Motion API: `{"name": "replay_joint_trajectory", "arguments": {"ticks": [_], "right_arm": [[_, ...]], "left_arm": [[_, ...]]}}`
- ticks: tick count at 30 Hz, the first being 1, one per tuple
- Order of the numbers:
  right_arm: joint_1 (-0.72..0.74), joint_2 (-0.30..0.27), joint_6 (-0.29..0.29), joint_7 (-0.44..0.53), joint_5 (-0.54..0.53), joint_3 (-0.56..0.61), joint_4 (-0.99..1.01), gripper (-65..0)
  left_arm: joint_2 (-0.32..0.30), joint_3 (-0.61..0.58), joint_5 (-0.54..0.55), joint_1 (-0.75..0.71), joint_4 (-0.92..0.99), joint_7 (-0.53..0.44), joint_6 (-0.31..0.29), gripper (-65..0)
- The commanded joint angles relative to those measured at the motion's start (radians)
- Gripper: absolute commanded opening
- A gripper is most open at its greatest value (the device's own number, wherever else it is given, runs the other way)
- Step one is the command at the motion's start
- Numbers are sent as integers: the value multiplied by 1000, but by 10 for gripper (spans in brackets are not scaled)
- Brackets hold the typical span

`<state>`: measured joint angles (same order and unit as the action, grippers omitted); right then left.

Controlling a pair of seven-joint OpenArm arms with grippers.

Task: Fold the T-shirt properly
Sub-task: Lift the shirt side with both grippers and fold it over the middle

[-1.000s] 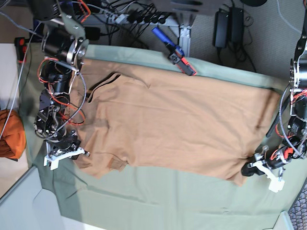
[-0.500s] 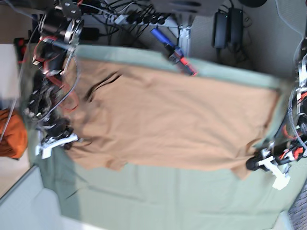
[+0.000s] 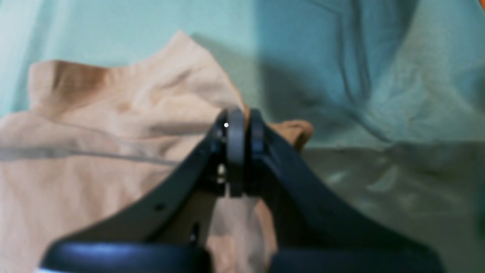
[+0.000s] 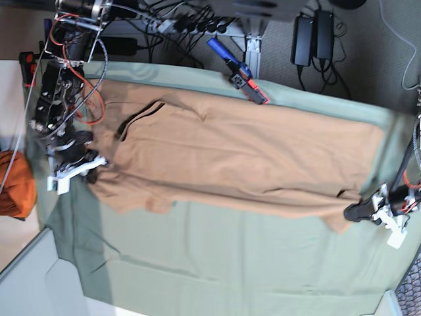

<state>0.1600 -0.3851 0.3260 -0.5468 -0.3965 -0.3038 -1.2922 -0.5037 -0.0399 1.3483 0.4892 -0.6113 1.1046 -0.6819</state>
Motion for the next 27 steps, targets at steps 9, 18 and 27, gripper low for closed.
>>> {"name": "replay_joint_trajectory", "arguments": {"ticks": [9, 18, 27], "right_arm": [[-45, -18, 90, 13, -8, -8, -23, -650], [-72, -18, 89, 16, -8, -8, -22, -650], [-72, -16, 89, 10, -31, -31, -56, -251]], "left_arm": [[-17, 3, 24, -27, -16, -5, -16, -650], [-17, 3, 24, -29, -16, -9, -16, -650], [-17, 3, 20, -30, -16, -16, -16, -650]]}}
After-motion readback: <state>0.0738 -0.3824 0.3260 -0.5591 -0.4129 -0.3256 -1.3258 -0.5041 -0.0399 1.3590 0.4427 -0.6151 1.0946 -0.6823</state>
